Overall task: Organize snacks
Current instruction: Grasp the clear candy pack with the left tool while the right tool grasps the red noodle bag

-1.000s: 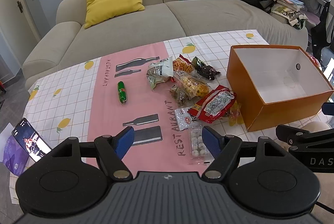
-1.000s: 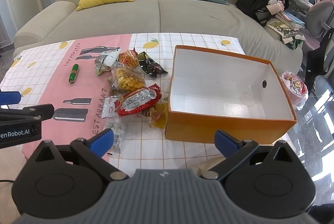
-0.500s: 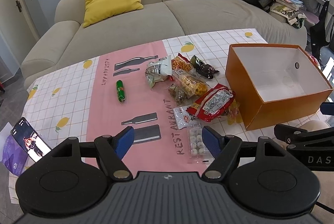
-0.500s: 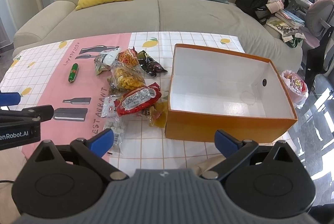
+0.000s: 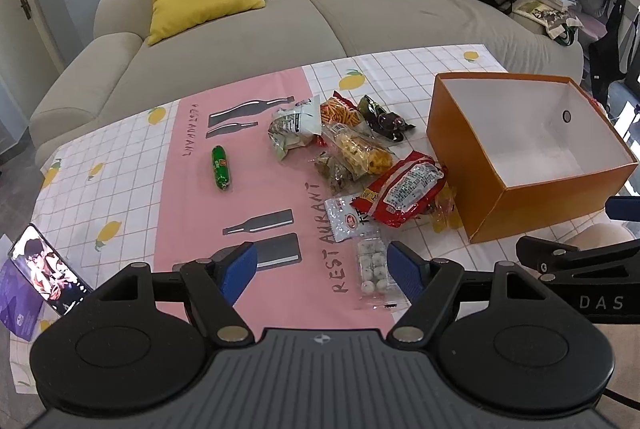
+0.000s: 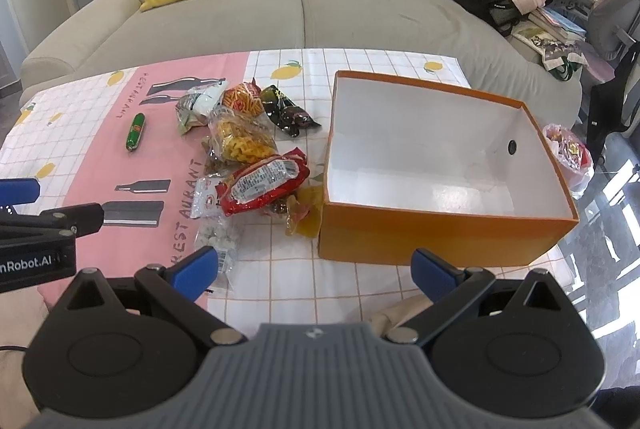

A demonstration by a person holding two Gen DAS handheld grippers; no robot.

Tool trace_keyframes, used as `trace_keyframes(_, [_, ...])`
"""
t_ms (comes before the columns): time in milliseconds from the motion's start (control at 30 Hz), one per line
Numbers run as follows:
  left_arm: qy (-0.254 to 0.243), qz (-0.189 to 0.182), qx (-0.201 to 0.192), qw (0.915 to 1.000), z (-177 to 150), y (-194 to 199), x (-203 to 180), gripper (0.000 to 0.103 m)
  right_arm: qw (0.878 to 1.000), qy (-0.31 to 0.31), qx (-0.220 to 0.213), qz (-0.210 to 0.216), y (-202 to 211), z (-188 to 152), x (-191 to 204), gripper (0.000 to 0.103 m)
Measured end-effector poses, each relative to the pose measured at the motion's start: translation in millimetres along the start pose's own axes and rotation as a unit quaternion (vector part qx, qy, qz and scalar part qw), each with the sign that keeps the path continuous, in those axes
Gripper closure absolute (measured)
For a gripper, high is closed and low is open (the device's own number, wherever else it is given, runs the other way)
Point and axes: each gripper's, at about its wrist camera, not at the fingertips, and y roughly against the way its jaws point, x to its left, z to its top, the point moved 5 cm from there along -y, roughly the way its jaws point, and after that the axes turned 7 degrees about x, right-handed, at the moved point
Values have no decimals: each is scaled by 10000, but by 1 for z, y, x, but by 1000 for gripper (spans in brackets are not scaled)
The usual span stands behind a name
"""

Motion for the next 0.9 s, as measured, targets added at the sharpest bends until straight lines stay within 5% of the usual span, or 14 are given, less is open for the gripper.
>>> trace_keyframes(467, [-43, -485, 227, 9986, -1, -19, 9, 16, 9994, -46, 17, 350, -13, 0, 6, 6])
trace_keyframes(633, [101, -948, 521, 9941, -6, -41, 8, 32, 9980, 110, 133, 609, -36, -10, 15, 42])
trace_keyframes(733, [187, -1114, 744, 9908, -8, -63, 2, 32, 9975, 19, 306, 641, -56, -14, 14, 61])
trace_keyframes(900, [193, -1255, 928, 9876, -5, -97, -13, 23, 9958, -223, 465, 761, -85, -15, 8, 62])
